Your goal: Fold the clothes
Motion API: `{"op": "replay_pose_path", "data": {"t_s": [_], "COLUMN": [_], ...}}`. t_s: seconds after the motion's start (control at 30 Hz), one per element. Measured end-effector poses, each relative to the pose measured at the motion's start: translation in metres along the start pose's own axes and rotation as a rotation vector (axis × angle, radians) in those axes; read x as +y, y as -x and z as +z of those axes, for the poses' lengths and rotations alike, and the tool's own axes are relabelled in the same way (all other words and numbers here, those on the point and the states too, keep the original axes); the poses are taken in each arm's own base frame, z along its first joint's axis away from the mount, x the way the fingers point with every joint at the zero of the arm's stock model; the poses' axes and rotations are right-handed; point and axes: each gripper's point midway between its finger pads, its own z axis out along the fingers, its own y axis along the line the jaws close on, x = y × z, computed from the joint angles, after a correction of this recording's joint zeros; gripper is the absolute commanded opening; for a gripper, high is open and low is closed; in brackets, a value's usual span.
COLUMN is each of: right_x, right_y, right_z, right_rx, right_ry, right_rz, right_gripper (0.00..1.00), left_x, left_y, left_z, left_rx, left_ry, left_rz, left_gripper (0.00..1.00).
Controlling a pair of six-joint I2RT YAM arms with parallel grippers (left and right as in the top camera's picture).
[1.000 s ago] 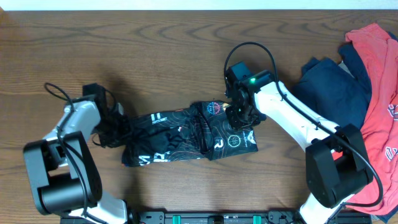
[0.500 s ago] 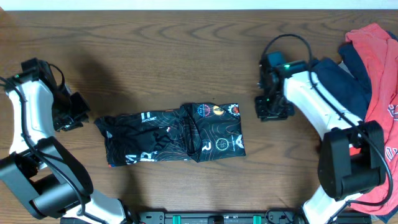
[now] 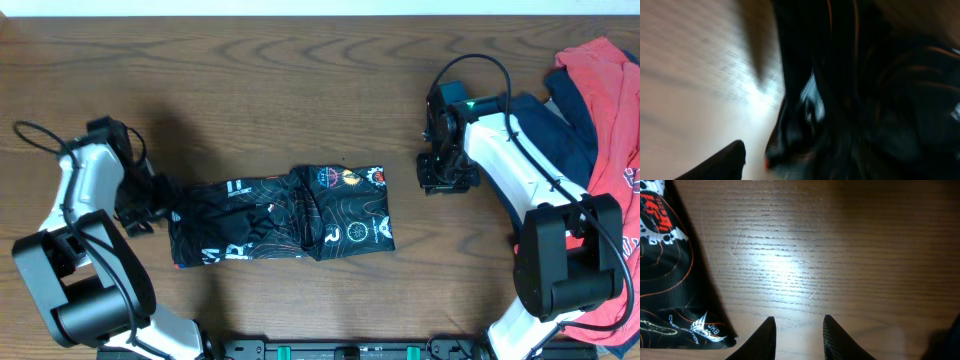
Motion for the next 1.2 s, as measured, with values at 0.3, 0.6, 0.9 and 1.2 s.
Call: {"op": "replay_pose_path", "data": {"t_s": [0.3,0.6,0.9,1.2], "right_x": [0.000,0.000,0.000,0.000], "right_y": [0.000,-0.001,-0.002,-0.002], "right_z": [0.000,0.000,0.000,0.000], "right_rx": [0.000,0.004,0.008,0.008], "right_ry": [0.000,-0.001,-0.002,-0.002], "right_rz": [0.000,0.000,0.000,0.000], "right_gripper": [0.30,0.30,0.29,0.30], "left_x": [-0.022,-0.031,-0.005,-0.023], "left_y": [0.000,-0.008,0.040,0.003], "left_z": [0.028,0.028,-0.037,-0.069], "left_rx": [-0.057,-0.020,-0.129,0.018], "left_ry": [-0.156,-0.228,-0.103,-0.046], "left_rz": [0.045,0.072,0.008,0.049], "left_gripper": [0.32,0.06,0.06,0.06]}}
